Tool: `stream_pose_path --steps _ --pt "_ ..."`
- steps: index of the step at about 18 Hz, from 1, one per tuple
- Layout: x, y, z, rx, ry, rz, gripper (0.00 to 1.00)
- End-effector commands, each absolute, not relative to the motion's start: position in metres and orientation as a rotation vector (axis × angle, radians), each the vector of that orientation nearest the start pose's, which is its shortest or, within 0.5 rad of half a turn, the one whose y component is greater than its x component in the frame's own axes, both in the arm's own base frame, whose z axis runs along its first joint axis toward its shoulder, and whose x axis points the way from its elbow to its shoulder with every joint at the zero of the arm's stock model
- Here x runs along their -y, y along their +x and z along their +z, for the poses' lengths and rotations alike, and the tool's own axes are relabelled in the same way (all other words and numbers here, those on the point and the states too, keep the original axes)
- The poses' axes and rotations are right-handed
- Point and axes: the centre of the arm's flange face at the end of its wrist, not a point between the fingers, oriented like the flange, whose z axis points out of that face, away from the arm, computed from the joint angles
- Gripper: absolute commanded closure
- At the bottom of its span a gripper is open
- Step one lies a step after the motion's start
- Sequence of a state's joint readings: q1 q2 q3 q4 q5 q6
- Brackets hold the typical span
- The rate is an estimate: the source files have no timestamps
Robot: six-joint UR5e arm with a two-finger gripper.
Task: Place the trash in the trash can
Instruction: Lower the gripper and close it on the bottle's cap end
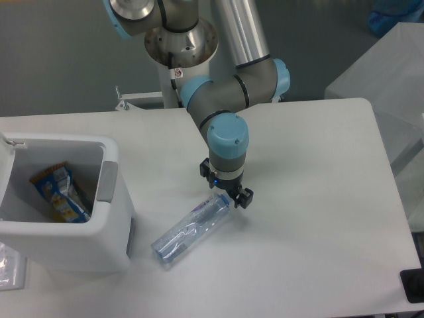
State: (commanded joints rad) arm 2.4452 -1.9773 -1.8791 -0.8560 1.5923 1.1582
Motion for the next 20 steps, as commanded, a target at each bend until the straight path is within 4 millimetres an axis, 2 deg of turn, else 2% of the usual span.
stream_pose_path --steps 7,9,14,20 --pt "-0.4624 -0.3485 0.1962 -0.435 -3.130 0.018 0.43" --pt "-0.4623 -0.3484 0.1971 -0.430 -3.130 0.020 0.52" --pt "-0.4622 -0.3483 0.1978 -0.420 -3.131 0.020 0.61" --pt "-0.4622 -0.3482 0.1986 -0.420 -3.130 0.022 0.63"
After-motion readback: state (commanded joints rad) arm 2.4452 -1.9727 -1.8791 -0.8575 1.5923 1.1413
